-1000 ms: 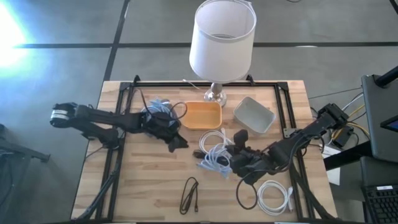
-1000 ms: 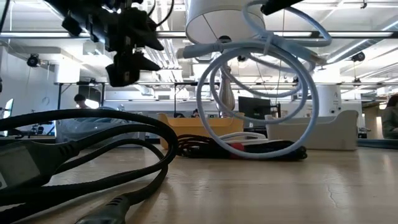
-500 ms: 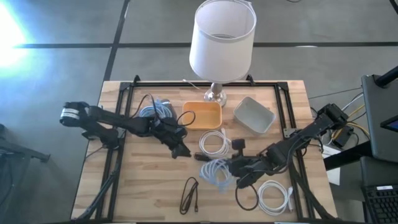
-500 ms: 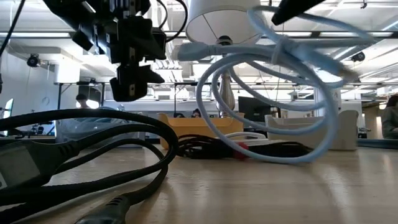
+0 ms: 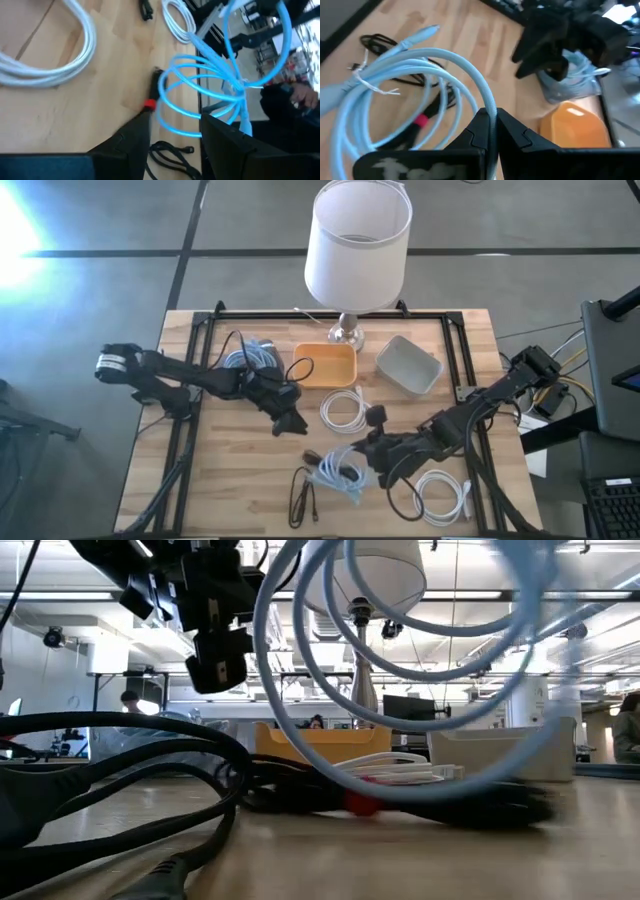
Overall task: Sort HDMI cables
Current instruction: Put the blue HDMI cable into the black bin
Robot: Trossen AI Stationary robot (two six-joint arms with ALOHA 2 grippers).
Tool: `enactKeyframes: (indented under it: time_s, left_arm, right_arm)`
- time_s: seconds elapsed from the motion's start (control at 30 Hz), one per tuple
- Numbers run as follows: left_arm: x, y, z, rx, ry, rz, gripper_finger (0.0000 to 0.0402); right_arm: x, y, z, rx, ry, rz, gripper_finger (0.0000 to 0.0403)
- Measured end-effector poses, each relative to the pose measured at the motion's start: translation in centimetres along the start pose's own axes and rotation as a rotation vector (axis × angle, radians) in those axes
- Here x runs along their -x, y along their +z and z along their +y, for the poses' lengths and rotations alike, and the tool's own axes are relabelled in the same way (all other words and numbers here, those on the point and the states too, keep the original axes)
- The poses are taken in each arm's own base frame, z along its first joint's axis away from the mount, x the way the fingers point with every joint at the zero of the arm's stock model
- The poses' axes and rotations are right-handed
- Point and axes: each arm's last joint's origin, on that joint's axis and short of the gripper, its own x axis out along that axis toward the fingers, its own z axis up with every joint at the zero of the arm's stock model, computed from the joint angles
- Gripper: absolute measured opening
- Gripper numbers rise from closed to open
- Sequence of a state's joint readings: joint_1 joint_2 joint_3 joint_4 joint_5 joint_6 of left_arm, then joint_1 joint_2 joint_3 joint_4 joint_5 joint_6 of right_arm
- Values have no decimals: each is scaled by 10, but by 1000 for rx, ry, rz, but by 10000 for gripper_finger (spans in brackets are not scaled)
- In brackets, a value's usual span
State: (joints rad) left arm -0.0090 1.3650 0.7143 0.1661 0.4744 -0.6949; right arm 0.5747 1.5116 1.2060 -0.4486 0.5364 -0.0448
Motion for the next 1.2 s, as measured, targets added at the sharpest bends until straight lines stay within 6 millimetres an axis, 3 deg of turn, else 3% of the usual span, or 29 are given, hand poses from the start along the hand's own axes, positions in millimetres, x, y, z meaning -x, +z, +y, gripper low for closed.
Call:
enactKeyframes:
  time_s: [0.13,0.23,0.37,0.5,0.63,0.83,1.0,1.2]
  left_arm:
    - [1,0,0,-32,0,-1,177]
    - [1,0,-1,-37,-1,-2,177]
    - [1,0,-1,-38,-1,-2,177]
    - [1,0,-1,-41,1,-4,177]
    - [1,0,-1,-66,-1,-2,177]
    - [1,0,-1,-252,-7,2,177]
    - [0,-1,-2,-388,-9,4,177]
    - [0,4,-4,-306,17,-66,177]
  right_arm:
    - [0,-7,-1,44,-47,65,13]
    - [0,-6,-4,-34,-112,47,13]
    - [-8,-9,-1,-133,45,62,13]
    - [-4,-9,0,-139,61,61,13]
    - [6,-3,-7,-79,-87,19,13]
    - [16,-5,-20,35,-284,48,13]
    - [32,-9,-32,-82,-429,40,13]
    - [44,-10,-41,-181,-448,2,13]
